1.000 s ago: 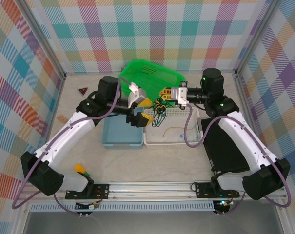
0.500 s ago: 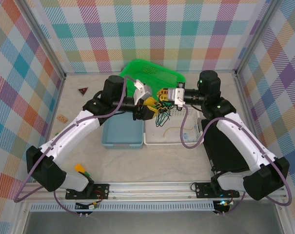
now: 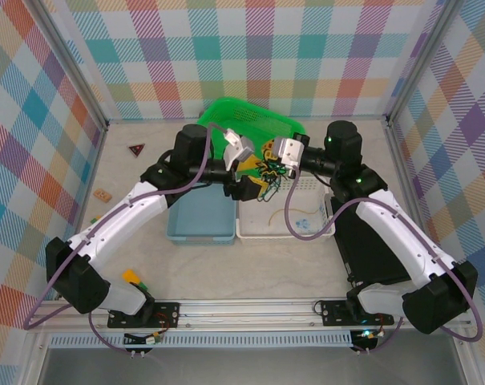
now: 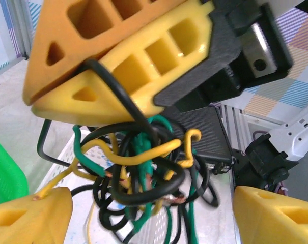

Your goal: Untangle the cables

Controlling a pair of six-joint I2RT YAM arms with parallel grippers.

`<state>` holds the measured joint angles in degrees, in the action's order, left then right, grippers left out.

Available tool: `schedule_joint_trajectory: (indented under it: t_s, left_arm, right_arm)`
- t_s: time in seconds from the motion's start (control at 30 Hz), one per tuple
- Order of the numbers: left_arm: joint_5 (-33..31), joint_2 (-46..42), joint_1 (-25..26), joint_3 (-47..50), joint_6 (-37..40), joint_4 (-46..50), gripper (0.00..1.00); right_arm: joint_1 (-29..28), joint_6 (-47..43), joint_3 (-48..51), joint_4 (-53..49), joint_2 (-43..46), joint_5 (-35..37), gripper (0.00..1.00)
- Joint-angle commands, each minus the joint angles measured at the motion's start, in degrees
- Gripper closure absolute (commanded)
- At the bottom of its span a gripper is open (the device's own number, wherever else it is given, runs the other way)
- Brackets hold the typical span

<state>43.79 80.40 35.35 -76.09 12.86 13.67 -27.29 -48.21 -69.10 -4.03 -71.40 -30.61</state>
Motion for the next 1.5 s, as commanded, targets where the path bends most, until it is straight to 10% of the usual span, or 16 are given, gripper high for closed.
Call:
schedule_joint_trajectory:
  t_s: [0.0,0.63,1.1,1.47]
  left_arm:
    - [0.83,-4.14,0.89,0.86,0.08,0.08,0.16]
    - [-3.11,-5.21,0.9,3.47,-5.59,-3.73,0.22]
    - [1.64,-2.6,0.91,-0.99,1.01,-0.32,1.0]
    - [-1.91,-4.36,0.86,-2.3,5.18,11.73,1.0]
  right_arm:
    - [-0.55,2.75,-0.22,0.69,1.0,1.78,1.0]
    - [-1.93,14.54,0.29,5.42,3.52,0.17,1.0]
    - [-3.56,17.54,0.15,3.42,3.83,0.53,1.0]
    - [6.64,37.31,-1.63,5.34,-0.16,15.03,1.0]
